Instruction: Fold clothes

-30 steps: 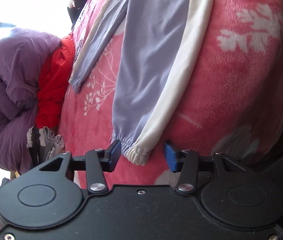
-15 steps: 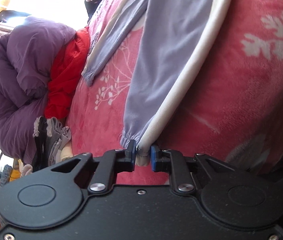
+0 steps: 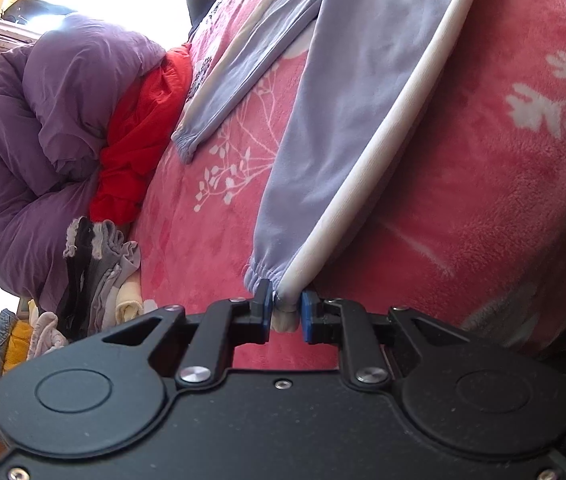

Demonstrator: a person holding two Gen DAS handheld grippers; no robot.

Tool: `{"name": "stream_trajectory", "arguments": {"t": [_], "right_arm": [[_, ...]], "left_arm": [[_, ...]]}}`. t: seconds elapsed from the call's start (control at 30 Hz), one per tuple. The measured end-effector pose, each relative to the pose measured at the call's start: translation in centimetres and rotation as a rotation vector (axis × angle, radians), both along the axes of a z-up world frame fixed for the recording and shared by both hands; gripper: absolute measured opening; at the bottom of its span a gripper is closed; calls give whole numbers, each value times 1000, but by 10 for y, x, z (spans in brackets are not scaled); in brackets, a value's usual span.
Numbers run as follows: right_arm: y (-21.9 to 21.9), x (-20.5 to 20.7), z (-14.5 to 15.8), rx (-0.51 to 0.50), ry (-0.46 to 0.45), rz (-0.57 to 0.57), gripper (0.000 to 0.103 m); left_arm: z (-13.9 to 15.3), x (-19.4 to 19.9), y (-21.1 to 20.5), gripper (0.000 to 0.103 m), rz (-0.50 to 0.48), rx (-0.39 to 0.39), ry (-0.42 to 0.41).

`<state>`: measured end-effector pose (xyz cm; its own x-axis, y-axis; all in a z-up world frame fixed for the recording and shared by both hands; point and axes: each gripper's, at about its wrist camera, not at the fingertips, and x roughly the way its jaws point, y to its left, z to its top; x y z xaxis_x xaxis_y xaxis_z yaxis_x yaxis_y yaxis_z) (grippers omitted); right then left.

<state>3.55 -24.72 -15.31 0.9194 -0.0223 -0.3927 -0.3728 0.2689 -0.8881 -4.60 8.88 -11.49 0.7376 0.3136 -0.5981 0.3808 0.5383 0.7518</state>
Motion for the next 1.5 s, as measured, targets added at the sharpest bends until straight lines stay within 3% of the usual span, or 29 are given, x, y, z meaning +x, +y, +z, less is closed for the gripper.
{"name": "stream_trajectory", "arguments": {"t": [0.1,0.43,0.6,0.83,1.13,1.5], "right_arm": [[-2,3,4,53,31,-8,22],[-20,7,53,359,14,-72,14],[-25,33,72,524,52,-128,11],[-34,84,88,716,66,-204,9],[-34,147,74,803,80,-278,8],[-38,194,65,817,129,-308,8]], "left_arm": [[1,1,0,14,7,-10,-2],[46,30,25,13,105,-213,-139],[74,76,41,12,166,-337,-204],[88,148,52,11,222,-411,-219],[73,234,59,11,293,-456,-183],[69,306,69,11,312,-508,-118]]}}
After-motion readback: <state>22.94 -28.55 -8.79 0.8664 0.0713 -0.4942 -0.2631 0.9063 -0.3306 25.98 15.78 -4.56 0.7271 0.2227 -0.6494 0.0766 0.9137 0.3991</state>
